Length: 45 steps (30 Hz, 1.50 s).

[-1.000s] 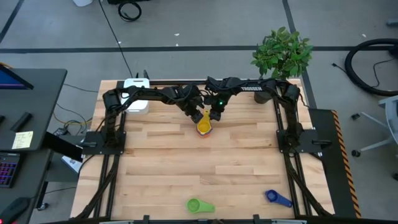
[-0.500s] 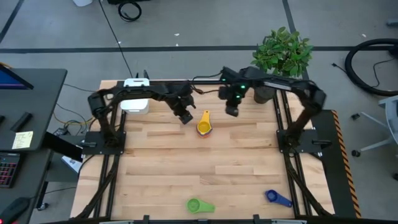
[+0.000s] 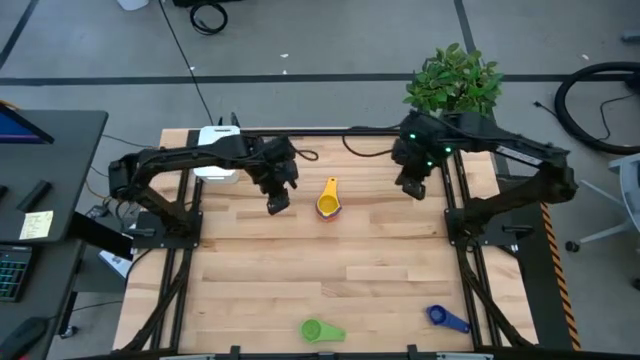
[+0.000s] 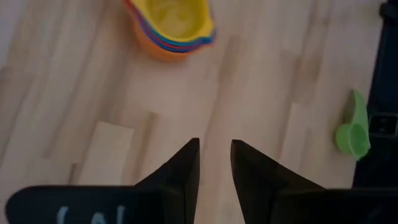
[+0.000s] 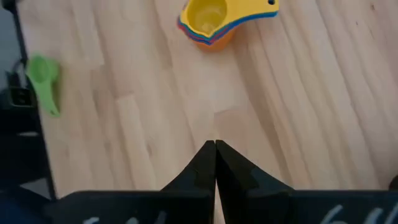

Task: Nest measuring cups in basket
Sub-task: Stack the green measuring cup on top of the yellow measuring cup

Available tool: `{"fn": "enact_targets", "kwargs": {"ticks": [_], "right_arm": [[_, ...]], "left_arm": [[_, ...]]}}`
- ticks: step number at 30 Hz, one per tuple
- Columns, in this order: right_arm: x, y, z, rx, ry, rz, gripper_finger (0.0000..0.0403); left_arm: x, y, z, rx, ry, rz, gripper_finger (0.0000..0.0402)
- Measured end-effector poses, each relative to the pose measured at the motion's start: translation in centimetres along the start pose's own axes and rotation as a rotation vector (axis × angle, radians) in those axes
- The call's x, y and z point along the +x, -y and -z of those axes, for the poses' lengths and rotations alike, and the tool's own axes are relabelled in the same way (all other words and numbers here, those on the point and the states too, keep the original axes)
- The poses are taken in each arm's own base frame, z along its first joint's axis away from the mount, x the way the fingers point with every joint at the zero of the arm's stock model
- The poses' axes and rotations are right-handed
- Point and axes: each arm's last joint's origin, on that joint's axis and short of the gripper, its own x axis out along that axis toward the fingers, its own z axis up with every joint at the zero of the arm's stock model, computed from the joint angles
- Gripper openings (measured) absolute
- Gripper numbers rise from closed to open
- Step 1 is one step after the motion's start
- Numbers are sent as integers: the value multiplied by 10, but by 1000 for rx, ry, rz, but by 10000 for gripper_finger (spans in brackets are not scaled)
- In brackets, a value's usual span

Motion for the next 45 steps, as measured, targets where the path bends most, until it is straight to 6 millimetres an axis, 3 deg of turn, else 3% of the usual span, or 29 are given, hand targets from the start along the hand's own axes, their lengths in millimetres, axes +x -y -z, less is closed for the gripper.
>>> {"fn": "enact_targets", "kwargs": {"ticks": [12,21,26,31,37,45], "right_arm": [[-16,-15,14,-27,44,-31,13],[-16,-14,19,-137,4,-25,13],[-16,-14,19,-187,-5,-25,13],[-16,-14,20,-195,-9,-24,13],[-15,-14,22,-193,-28,-25,13],[-15,-16,22,-149,-35,-25,13]], "left_arm": [[20,55,9,141,-43,81,96],[40,134,26,387,91,164,96],[46,167,38,313,157,140,96],[72,197,49,193,185,169,96],[119,219,75,95,64,155,96],[150,245,100,138,31,216,96]]}}
